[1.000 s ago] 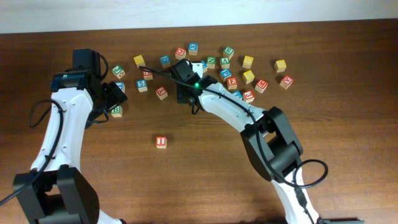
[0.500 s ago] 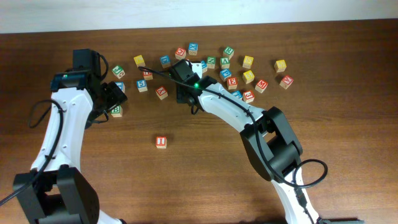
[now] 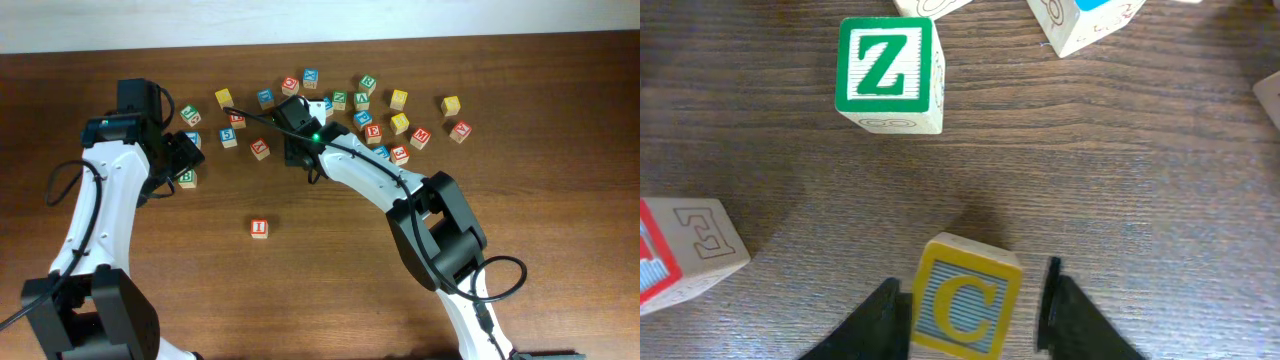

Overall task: Spell out ICRA
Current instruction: 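Lower the right gripper over the yellow C block, then close the right gripper on the yellow C block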

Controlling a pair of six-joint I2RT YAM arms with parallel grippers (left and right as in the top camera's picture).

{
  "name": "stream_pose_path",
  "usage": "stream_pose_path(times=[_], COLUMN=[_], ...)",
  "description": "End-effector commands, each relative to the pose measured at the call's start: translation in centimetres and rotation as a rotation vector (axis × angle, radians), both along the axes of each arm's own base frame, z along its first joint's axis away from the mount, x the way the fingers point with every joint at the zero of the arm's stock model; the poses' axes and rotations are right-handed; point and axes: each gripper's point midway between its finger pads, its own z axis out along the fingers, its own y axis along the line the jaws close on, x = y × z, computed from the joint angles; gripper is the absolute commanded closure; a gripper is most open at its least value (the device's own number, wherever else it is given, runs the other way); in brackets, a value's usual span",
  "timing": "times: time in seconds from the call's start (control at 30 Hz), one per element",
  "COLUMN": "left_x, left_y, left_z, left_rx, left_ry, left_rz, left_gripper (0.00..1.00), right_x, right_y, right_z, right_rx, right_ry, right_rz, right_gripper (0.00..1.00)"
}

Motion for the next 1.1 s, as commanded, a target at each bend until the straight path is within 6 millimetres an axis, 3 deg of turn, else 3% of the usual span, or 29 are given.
stream_pose_path(times=[0.0, 0.2, 0.23, 0.27, 0.33, 0.9, 0.93, 1.0, 1.07], left_x=[-0.11, -0.11, -0.11, -0.11, -0.11, -0.11, -0.11, -0.11, -0.11], left_y=[0.24, 0.24, 0.24, 0.24, 0.24, 0.24, 0.24, 0.24, 0.24], left_z=[-0.30, -0.30, -0.30, -0.30, -0.30, -0.30, -0.30, -0.30, -0.30], left_rx=[0.009, 0.009, 0.009, 0.009, 0.009, 0.009, 0.009, 0.009, 0.009], left_ry=[0.010, 0.010, 0.010, 0.010, 0.010, 0.010, 0.010, 0.010, 0.010], left_rz=[0.010, 0.010, 0.010, 0.010, 0.010, 0.010, 0.010, 0.010, 0.010], left_gripper=[0.01, 0.01, 0.01, 0.01, 0.01, 0.01, 0.01, 0.01, 0.01], right_x=[-0.57, -0.55, -0.55, -0.52, -0.36, -0.23, -0.23, -0.22, -0.13], right_y=[-0.78, -0.77, -0.77, -0.75, -0.62, -0.39, -0.40, -0.40, -0.50], right_z=[-2.30, -2.30, -2.30, -2.28, -2.18, -2.10, -2.10, -2.10, -2.06], right_rx=[-0.040, -0.040, -0.040, -0.039, -0.033, -0.022, -0.022, -0.023, -0.027], right_ry=[0.040, 0.040, 0.040, 0.038, 0.030, 0.026, 0.026, 0.025, 0.021], right_rz=[-0.010, -0.010, -0.010, -0.010, -0.009, -0.007, -0.007, -0.007, -0.010], right_gripper=[0.59, 0.46, 0.36, 0.20, 0.02, 0.01, 0.02, 0.15, 0.18])
